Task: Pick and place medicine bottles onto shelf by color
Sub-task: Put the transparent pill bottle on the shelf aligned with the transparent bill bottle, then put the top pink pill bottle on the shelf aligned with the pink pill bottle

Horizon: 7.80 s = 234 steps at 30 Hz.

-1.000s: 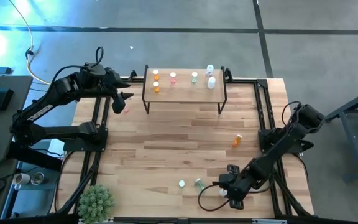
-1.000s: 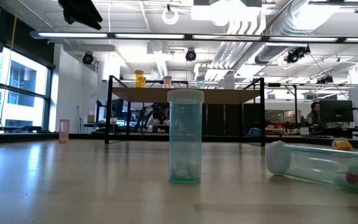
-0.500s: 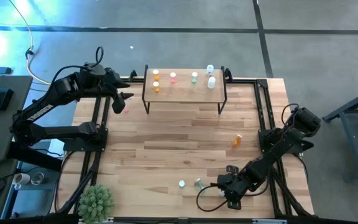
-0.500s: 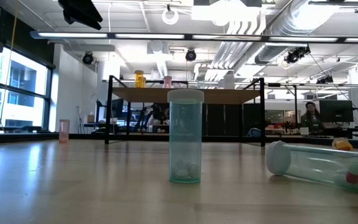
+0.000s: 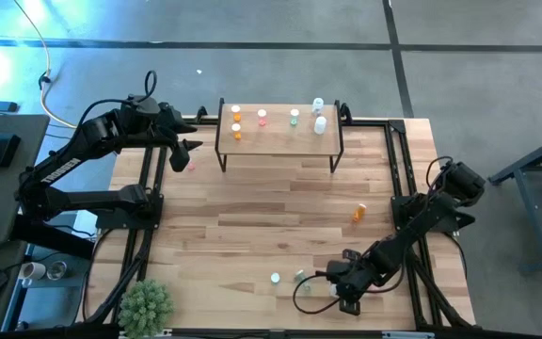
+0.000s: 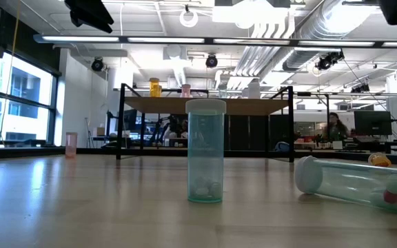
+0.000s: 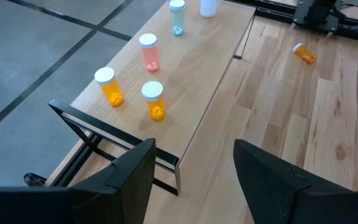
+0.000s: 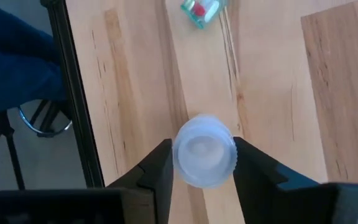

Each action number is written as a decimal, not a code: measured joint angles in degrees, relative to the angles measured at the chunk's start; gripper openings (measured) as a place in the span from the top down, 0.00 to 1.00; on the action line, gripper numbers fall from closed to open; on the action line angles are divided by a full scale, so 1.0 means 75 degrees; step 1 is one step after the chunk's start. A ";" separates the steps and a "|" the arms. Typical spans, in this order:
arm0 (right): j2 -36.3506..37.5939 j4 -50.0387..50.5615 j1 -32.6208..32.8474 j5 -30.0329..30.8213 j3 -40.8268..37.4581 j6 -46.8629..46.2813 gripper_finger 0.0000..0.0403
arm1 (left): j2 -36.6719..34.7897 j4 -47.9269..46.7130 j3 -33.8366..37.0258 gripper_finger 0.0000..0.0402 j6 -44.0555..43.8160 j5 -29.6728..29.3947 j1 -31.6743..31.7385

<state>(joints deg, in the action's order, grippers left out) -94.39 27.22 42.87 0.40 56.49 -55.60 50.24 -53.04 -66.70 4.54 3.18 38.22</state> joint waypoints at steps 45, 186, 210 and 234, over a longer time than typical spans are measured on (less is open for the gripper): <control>0.4068 0.0949 -0.5867 0.2383 0.0166 0.1150 0.72 | 0.0000 -0.0003 0.0000 0.48 -0.0385 0.0003 0.0000; 0.0114 0.5715 -0.9783 0.0507 0.7918 0.6564 0.58 | -0.1599 0.0589 0.3205 0.48 -0.3511 -0.0660 -0.0353; 0.0114 0.5490 -0.9786 0.0504 0.7903 0.6622 0.58 | -0.0497 0.1072 0.4570 0.48 -0.6190 -0.3019 -0.0544; 0.0114 0.5490 -0.9783 0.0496 0.7903 0.6619 0.58 | 0.0978 0.1385 0.4567 0.48 -0.6727 -0.3469 0.0009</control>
<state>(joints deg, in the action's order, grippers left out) -93.54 68.40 -30.50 4.13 115.77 -5.96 57.58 -42.65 -32.45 -45.92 -22.84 38.28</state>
